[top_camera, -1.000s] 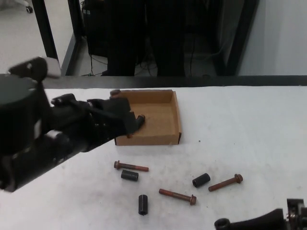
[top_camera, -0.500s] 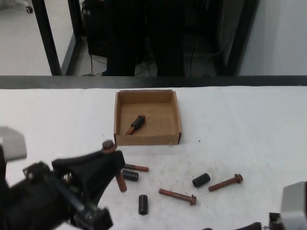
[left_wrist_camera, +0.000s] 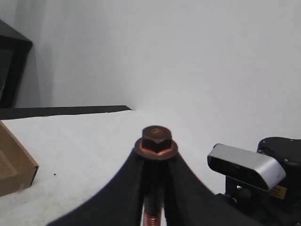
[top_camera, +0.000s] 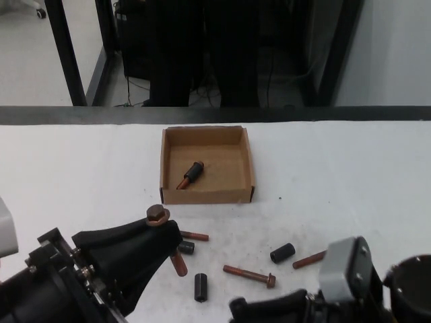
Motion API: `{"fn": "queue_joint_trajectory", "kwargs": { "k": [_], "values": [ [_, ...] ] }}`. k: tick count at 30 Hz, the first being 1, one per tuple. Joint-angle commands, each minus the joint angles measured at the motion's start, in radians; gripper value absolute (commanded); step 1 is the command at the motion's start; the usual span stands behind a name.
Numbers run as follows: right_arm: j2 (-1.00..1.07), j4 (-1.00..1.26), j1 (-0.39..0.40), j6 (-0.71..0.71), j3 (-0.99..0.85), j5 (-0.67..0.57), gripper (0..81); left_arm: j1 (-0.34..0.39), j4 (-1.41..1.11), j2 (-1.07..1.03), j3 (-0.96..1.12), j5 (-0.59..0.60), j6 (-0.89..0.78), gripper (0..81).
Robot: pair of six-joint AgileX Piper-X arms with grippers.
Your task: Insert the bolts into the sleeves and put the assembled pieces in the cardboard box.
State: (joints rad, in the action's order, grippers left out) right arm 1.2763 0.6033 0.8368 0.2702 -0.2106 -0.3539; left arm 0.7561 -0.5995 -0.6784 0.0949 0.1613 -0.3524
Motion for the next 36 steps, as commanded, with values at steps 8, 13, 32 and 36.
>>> {"fn": "queue_joint_trajectory", "kwargs": {
  "k": [8, 13, 32, 36],
  "values": [
    [0.009, 0.038, 0.0, -0.045, -0.094, -0.01, 0.2, 0.004, -0.064, 0.009, 0.001, 0.05, 0.032, 0.8],
    [0.009, 0.038, 0.0, -0.045, -0.116, -0.064, 0.2, 0.004, -0.064, 0.007, 0.001, 0.088, 0.061, 0.8],
    [0.009, 0.041, 0.079, -0.023, -0.139, -0.116, 0.2, 0.004, -0.033, 0.004, 0.001, 0.096, 0.081, 0.8],
    [0.009, 0.043, 0.079, -0.023, -0.14, -0.116, 0.2, 0.004, -0.034, 0.004, 0.001, 0.104, 0.061, 0.8]
  ]
}}
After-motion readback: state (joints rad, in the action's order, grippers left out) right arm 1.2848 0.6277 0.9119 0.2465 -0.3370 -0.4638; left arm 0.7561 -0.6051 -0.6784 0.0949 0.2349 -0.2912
